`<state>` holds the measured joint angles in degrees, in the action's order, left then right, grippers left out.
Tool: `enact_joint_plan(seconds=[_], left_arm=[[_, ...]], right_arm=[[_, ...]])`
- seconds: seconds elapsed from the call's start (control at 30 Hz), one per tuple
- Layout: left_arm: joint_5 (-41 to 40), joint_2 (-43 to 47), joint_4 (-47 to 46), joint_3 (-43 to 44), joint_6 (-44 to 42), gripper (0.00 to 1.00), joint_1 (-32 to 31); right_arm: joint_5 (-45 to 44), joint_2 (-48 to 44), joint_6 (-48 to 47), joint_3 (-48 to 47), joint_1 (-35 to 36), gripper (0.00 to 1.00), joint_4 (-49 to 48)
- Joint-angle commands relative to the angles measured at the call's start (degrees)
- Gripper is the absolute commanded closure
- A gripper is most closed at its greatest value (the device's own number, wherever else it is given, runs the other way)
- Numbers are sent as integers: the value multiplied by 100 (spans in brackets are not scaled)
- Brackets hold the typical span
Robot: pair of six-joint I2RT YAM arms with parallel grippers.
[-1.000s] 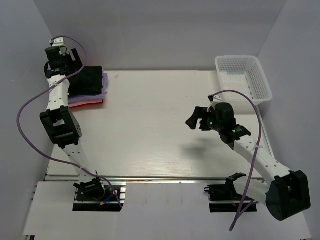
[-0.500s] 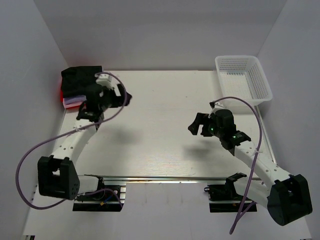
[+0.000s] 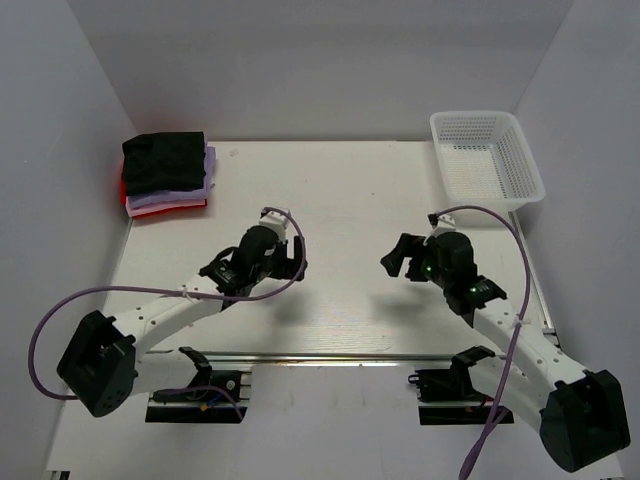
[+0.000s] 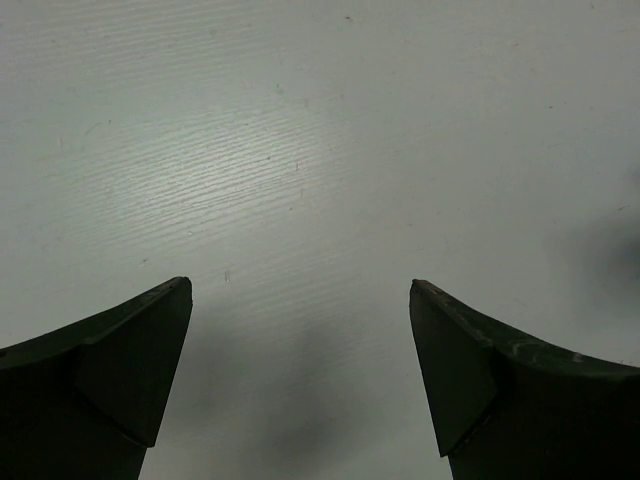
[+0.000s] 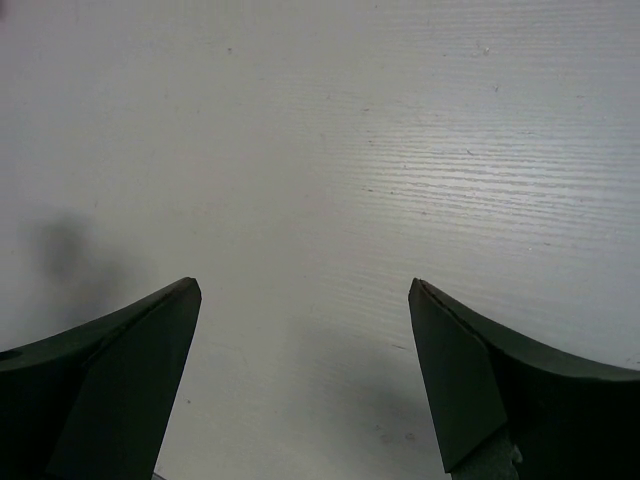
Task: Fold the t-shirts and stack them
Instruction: Put the neatly folded tshirt into the corner of the board with the left arm
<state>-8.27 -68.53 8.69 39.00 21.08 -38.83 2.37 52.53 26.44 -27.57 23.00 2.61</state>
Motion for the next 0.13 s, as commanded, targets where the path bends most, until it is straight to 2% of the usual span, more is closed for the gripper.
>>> enact_joint_plan(seconds=[0.0,0.1], left_arm=[[-832,200,45,239,19,1,-264],[-931,138,98,301,71,1,-379]], right_arm=[[-114,-182,2,32,2,10,-287],[-26,-234,-60,85,-6,10,-287]])
